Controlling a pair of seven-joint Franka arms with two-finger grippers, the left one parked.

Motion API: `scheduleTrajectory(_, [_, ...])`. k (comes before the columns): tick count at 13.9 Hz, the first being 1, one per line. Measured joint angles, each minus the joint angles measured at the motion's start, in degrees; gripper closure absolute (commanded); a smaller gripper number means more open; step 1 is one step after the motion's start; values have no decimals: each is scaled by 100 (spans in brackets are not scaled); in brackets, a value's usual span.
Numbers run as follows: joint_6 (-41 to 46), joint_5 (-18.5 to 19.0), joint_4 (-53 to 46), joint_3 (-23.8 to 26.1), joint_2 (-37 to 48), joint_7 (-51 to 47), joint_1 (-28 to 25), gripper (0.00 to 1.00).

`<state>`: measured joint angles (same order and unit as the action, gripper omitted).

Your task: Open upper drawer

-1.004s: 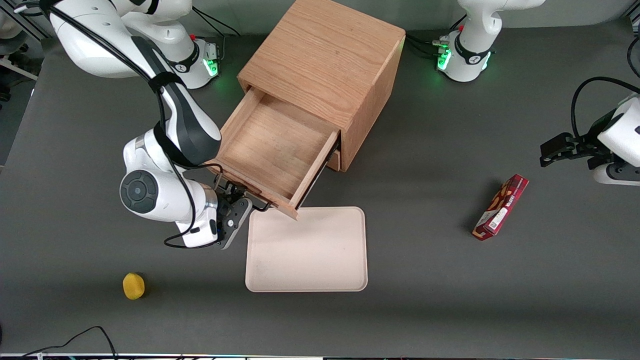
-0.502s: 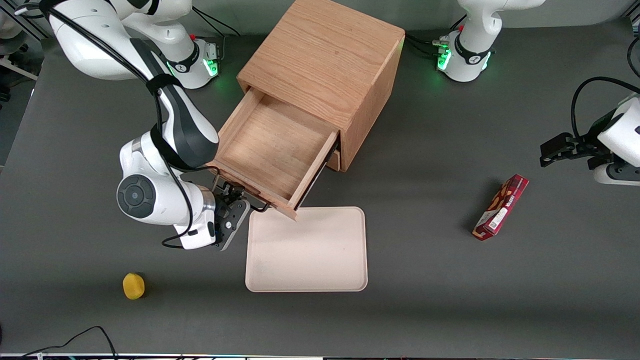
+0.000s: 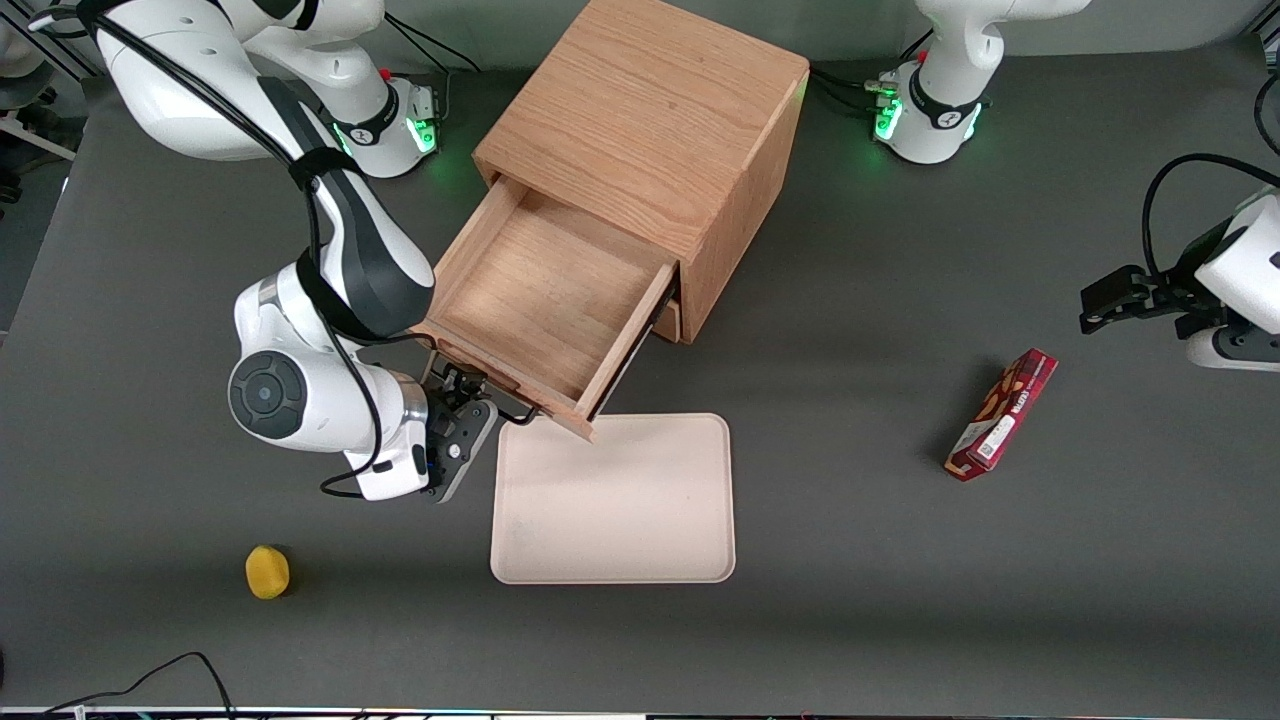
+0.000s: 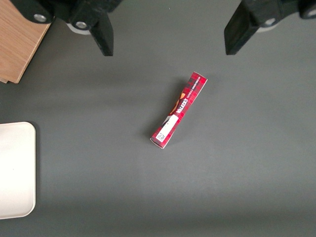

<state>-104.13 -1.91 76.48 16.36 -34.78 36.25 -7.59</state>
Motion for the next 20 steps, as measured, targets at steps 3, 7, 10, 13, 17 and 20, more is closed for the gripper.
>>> scheduleTrajectory(3, [38, 13, -39, 0, -5, 35, -1, 0])
scheduleTrajectory(7, [239, 29, -203, -8, -15, 41, -1, 0])
scheduleTrajectory(10, [578, 43, -444, -34, -17, 45, 3, 0])
scheduleTrajectory(13, [1012, 77, -791, -74, 27, 59, 27, 0])
scheduleTrajectory(17, [1590, 77, -960, -75, 423, 58, 34, 0])
scheduleTrajectory(20, [2208, -5, -959, -77, 909, 57, 314, 0])
